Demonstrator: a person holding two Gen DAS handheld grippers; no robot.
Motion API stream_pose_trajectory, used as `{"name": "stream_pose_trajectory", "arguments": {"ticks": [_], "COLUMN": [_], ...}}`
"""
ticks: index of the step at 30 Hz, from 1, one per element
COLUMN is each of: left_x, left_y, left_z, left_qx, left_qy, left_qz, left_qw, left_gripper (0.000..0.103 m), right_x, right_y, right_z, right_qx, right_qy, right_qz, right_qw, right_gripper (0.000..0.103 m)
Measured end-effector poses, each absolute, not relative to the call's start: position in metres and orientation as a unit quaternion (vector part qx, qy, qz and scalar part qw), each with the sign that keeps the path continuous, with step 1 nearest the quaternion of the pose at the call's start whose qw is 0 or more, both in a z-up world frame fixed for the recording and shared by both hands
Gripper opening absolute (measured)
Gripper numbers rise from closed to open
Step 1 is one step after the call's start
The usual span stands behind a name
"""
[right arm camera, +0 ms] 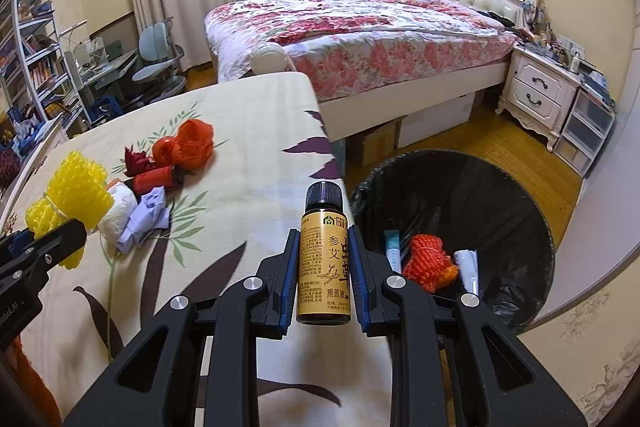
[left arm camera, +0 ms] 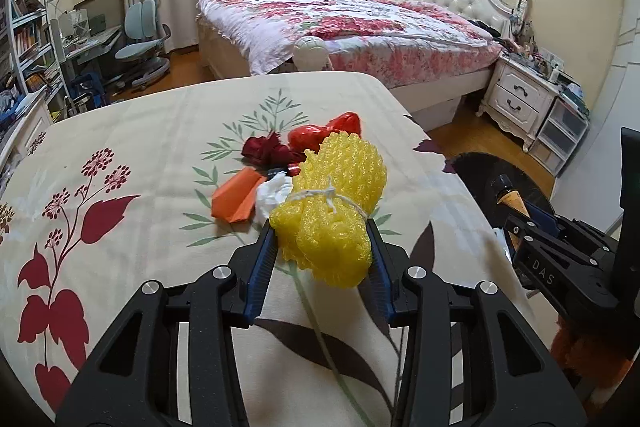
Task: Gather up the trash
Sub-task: 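Carry the bottle and net over the black bin and open both grippers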
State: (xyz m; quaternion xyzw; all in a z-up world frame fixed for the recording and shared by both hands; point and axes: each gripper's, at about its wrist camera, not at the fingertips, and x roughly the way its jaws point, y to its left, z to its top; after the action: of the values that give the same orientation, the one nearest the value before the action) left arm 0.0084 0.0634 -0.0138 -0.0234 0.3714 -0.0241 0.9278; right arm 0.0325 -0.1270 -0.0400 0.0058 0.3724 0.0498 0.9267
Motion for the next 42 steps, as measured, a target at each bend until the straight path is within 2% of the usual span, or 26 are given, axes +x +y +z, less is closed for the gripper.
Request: {"name": "stream_pose_trajectory", "arguments": {"ticks": [26,40,42], "left_x": [0.083,0.119,0.121], "left_y": [-0.089,-0.122,-0.124], "left_z": [-0.043,-0.064,-0.064], "left_qx": [0.045,0.064,0.065], "left_qy": [0.362,0.391,0.391], "left_qz": [-0.115,-0.123,-0.127], "left_qw": [0.924,0.910,0.909], "left_gripper": [0.042,0.043,0.047], "right_x": [0.072,0.094,0.094], "right_y": [-0.232,-0.257,-0.260], "right_z": [-0.056,-0.077,-0.080], "right_qx": [0.048,0.070,0.072], "right_qy": [0.363,0.384,0.385], "right_qz": [-0.057,-0.075,-0.078], "right_qw": [0.929,0.918,0.917], "right_gripper": [0.025,0.025,0.025]}}
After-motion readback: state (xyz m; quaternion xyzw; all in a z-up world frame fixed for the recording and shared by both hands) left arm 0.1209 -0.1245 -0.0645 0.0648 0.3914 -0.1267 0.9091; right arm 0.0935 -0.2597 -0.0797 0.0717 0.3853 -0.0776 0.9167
